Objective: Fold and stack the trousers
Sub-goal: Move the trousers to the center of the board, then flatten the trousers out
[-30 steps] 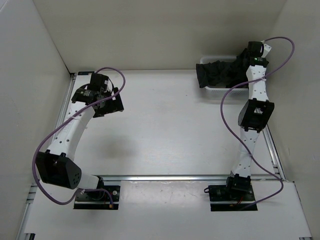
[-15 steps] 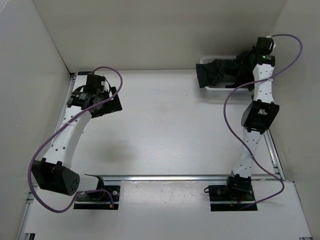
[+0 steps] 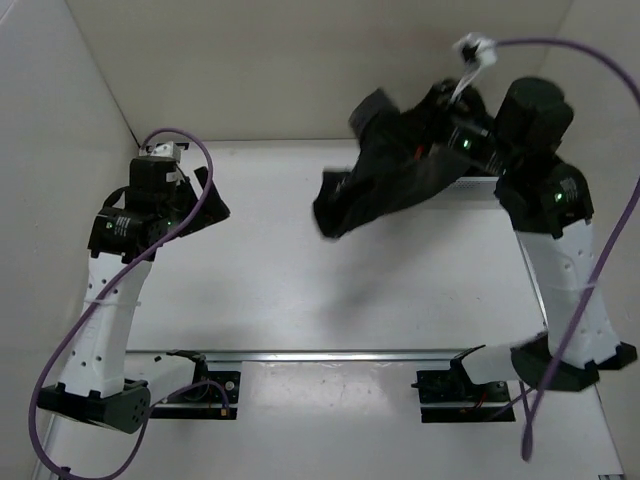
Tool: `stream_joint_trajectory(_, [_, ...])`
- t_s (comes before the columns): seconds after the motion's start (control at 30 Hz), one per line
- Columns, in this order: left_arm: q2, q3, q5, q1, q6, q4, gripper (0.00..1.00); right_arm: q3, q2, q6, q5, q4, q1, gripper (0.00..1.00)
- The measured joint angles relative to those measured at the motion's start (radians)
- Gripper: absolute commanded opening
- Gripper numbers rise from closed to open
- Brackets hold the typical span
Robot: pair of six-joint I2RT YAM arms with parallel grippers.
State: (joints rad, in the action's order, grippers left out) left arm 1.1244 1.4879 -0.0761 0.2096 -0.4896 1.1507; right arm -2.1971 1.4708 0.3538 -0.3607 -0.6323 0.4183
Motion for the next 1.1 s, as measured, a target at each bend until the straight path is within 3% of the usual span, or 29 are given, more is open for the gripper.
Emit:
stream_joint_trajectory(0.03, [0.000,0.021,0.007,-0.003,-0.002,0.005,1.00,0.090,-0.060,-0.011,0.001,-0.002,0.041,0.05])
stream_joint_trajectory(0.1, [0.003,0.072,0.024,-0.006,-0.002,0.012,1.00,0.292,-0.155,-0.026,0.026,-0.018,0.108,0.37])
stream_joint_trajectory(0.13, [0.003,0.096,0.033,-0.006,-0.002,0.013,1.00,0.393,-0.179,-0.023,0.045,-0.036,0.121,0.75])
stream_joint_trajectory(0.2, [0.003,0.130,0.036,-0.006,0.000,0.016,1.00,0.608,-0.217,-0.021,0.102,-0.072,0.127,0.97])
stream_joint_trajectory(0.23, [0.002,0.138,0.036,-0.006,0.002,0.015,1.00,0.697,-0.219,-0.020,0.136,-0.103,0.125,1.00])
stream_joint_trajectory(0.3, [-0.003,0.134,0.035,-0.011,0.008,0.019,1.00,0.883,-0.231,-0.011,0.214,-0.182,0.108,1.00])
stream_joint_trajectory(0.37, [-0.001,0.105,0.046,-0.012,0.015,0.012,1.00,0.965,-0.272,0.002,0.273,-0.267,0.084,0.98])
stream_joint_trajectory(0.47, [0.026,0.012,0.101,0.007,0.014,-0.029,1.00,0.969,-0.397,0.031,0.348,-0.306,0.028,0.83])
stream_joint_trajectory(0.57, [0.109,-0.101,0.146,0.086,-0.010,-0.098,1.00,0.970,-0.500,0.073,0.402,-0.291,-0.040,1.00])
stream_joint_trajectory(0.6, [0.233,-0.149,0.177,0.165,-0.036,-0.140,1.00,0.988,-0.484,0.095,0.434,-0.274,-0.087,1.00])
stream_joint_trajectory(0.7, [0.341,-0.161,0.161,0.235,-0.062,-0.168,1.00,1.022,-0.341,0.105,0.344,-0.195,-0.213,1.00])
stream_joint_trajectory(0.83, [0.504,-0.247,0.120,0.296,-0.105,-0.218,1.00,1.022,-0.015,0.114,0.303,-0.055,-0.378,1.00])
stream_joint_trajectory(0.97, [0.557,-0.349,0.102,0.294,-0.143,-0.210,1.00,0.974,0.183,0.108,0.302,-0.031,-0.417,1.00])
stream_joint_trajectory(1.1, [0.562,-0.356,0.111,0.295,-0.155,-0.237,0.98,0.839,0.304,0.106,0.293,0.013,-0.420,1.00])
